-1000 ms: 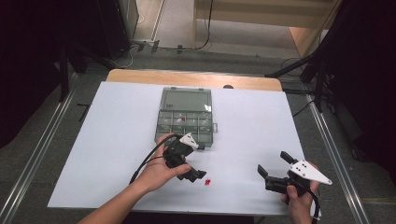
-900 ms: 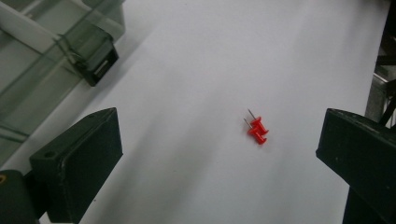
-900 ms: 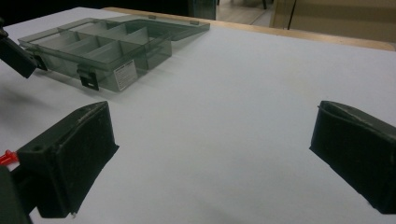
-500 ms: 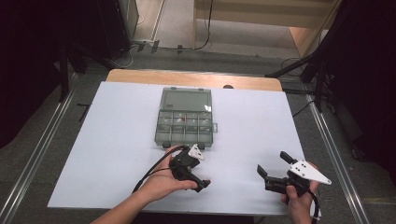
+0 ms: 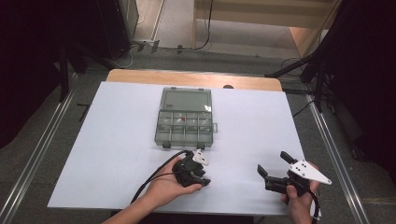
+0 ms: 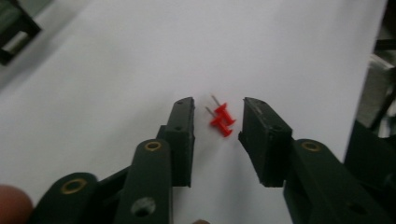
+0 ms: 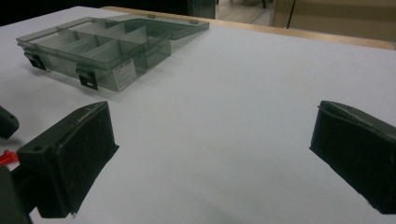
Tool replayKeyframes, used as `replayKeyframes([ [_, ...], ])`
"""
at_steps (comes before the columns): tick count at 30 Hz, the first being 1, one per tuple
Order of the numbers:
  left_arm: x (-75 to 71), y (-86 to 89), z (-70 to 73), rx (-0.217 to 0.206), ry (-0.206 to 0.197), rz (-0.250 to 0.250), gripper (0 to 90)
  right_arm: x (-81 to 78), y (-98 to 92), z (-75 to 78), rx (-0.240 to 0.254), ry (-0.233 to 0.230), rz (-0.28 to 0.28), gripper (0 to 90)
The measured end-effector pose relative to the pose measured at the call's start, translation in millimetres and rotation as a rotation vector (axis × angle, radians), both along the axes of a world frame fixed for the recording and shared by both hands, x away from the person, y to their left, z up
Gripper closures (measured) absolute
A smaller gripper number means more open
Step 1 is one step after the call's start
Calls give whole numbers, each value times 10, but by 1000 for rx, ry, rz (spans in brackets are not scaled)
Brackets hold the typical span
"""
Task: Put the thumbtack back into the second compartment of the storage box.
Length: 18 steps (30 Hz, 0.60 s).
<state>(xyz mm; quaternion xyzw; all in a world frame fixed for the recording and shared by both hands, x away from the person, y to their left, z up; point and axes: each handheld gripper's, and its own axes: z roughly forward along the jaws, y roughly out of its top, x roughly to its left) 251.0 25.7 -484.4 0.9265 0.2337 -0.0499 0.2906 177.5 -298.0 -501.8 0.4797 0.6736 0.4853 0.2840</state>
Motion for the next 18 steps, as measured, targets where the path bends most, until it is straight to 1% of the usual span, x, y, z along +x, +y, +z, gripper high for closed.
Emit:
replayKeyframes([
  [2,-3,-8,-1,-8,0,12,677,0,-2,-1,-1,0,2,2],
  [3,-2,-10,0,3,-11,11,680,0,0,-1,2,2,-1,2],
  [5,-18,-24,-1,15,-32,27,702,2,-4,-1,5,-1,-5,2],
  [7,-18,-27,-3,28,-40,33,703,2,-5,0,4,-2,-6,3],
  [12,-30,-42,-15,29,-34,33,713,2,-2,-3,4,2,-3,2],
  [13,-34,-46,-17,32,-37,30,736,2,-2,-3,4,2,-3,2],
  [15,-44,-58,-23,41,-47,29,737,3,-5,-3,4,2,-3,3],
  [16,-45,-61,-27,40,-43,29,737,3,-5,-3,4,2,-3,2],
  [18,-53,-72,-36,46,-49,28,737,3,-4,-3,3,2,-3,2],
])
